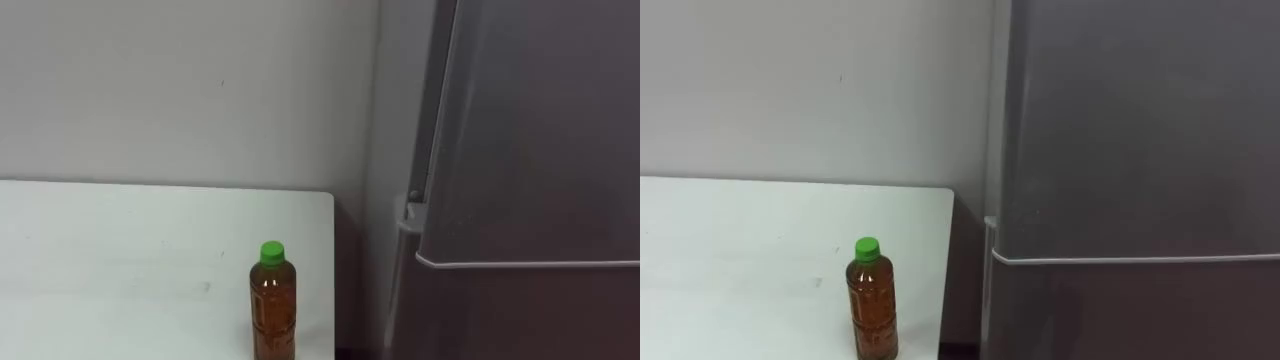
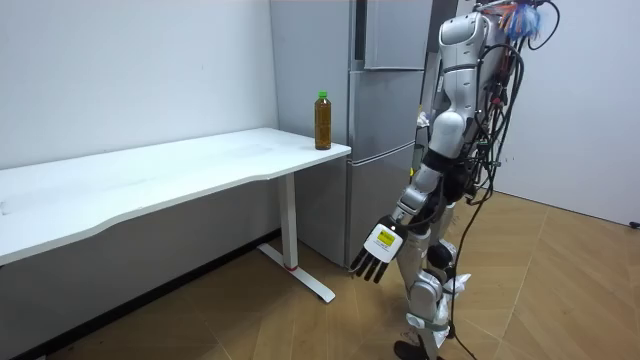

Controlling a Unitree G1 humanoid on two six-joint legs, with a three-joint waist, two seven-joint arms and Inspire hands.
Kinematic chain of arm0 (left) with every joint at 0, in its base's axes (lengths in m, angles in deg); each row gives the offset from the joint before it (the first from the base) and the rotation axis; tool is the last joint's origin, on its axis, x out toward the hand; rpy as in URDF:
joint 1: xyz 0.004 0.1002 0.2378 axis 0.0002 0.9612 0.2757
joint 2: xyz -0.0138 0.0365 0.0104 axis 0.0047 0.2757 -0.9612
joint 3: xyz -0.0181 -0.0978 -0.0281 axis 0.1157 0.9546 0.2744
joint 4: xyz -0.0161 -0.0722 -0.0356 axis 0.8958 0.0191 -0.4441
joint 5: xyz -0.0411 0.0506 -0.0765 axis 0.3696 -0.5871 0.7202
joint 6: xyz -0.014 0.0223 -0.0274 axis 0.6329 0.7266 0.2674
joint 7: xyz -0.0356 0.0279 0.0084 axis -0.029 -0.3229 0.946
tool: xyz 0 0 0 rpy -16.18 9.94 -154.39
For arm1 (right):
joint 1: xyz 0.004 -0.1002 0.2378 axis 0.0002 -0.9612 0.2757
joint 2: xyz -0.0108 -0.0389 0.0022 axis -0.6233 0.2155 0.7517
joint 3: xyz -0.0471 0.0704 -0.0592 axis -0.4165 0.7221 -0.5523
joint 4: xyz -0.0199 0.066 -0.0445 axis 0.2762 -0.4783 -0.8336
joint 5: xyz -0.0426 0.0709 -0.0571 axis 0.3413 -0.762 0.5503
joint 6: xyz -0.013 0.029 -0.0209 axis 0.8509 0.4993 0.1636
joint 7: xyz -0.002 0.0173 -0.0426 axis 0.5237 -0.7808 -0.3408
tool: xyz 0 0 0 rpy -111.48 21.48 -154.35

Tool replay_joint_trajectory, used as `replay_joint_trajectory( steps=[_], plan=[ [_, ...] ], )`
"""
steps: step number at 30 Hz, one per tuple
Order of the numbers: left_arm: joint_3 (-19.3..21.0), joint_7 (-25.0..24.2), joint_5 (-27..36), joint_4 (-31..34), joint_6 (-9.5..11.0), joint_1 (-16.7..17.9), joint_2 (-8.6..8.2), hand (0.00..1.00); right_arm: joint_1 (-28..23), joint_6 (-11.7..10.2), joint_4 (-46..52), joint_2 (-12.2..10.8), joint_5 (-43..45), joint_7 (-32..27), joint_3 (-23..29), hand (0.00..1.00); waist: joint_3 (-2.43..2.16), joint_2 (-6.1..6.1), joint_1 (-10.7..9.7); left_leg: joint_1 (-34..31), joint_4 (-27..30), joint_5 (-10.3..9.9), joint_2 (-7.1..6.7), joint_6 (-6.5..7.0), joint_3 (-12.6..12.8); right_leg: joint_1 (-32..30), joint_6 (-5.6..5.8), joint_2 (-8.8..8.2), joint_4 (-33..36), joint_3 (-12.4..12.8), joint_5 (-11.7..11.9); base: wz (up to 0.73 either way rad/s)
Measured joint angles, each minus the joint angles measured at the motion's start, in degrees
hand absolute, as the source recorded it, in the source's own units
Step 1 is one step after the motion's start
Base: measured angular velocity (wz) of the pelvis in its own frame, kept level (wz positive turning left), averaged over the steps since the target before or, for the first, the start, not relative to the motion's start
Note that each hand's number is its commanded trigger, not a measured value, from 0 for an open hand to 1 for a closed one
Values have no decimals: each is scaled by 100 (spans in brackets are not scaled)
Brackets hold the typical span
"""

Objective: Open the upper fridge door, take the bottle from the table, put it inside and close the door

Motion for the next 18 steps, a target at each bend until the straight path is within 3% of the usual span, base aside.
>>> replay_joint_trajectory(
  steps=[11, 18],
  plan=[
    [-7, 196, -86, -55, 3, 64, -16, 0, 23, -46, -17, 1, 269, -34, -11, 0, 7, -5, -8, -6, 7, 1, -1, -1, -9, 8, -7, -11, 0, -8, 4, 0],
    [24, 200, 49, -89, -198, 93, -18, 0, 92, 41, -21, 2, 423, -81, 7, 0, 7, -10, 2, 0, 13, 1, -8, 0, -16, 23, -3, -53, -2, -103, 4, 1]
  ],
)
